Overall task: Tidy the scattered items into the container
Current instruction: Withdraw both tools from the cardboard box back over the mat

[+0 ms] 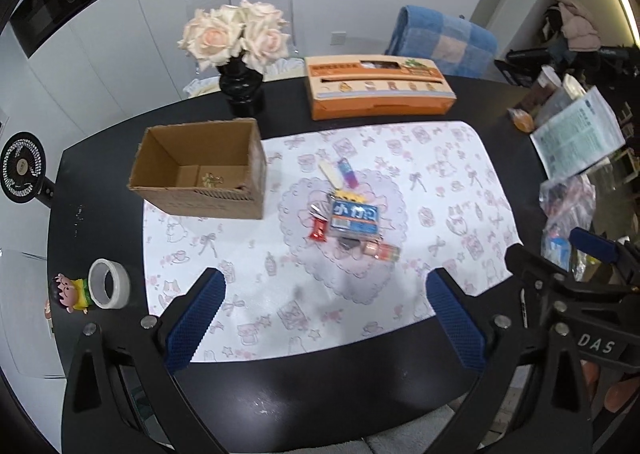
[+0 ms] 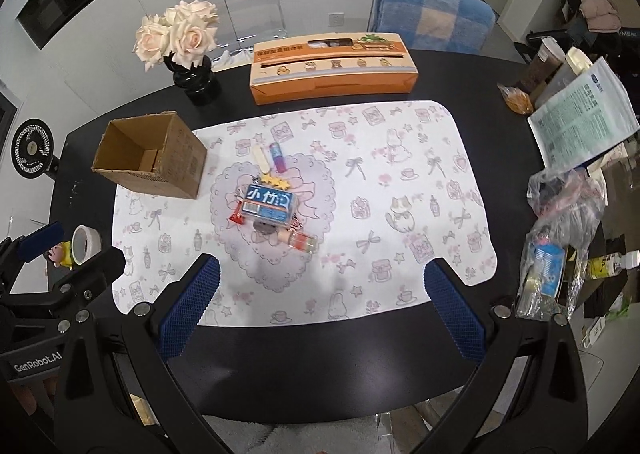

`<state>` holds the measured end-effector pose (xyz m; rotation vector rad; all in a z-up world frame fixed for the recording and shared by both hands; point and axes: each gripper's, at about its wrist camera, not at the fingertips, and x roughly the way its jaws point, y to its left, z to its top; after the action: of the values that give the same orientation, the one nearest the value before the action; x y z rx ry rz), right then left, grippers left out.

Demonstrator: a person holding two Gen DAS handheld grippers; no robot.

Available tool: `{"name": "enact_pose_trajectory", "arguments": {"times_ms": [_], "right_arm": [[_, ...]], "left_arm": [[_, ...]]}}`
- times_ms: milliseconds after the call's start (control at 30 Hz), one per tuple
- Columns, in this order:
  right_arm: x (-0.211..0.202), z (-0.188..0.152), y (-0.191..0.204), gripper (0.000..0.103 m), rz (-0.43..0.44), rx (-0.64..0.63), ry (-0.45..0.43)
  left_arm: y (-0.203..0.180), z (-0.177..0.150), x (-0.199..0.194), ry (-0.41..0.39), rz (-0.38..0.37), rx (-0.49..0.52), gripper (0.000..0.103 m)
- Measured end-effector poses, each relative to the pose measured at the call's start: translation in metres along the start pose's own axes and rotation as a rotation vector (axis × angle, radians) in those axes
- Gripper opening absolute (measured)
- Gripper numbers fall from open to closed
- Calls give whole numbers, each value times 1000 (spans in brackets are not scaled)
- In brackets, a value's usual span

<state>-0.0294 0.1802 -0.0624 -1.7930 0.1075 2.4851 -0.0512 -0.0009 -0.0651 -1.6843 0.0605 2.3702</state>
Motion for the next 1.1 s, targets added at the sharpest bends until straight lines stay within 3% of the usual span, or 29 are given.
{"name": "enact_pose_trajectory", "arguments": {"times_ms": [400,1100], "right_arm": [[7,-20,-36,103,15,9,41],[54,-20,-21,103,55,-78,114]], "left_arm": [[-26,-14,8,23,-11,-8,100],[-13,-29,49,107,17,-32,100]]}}
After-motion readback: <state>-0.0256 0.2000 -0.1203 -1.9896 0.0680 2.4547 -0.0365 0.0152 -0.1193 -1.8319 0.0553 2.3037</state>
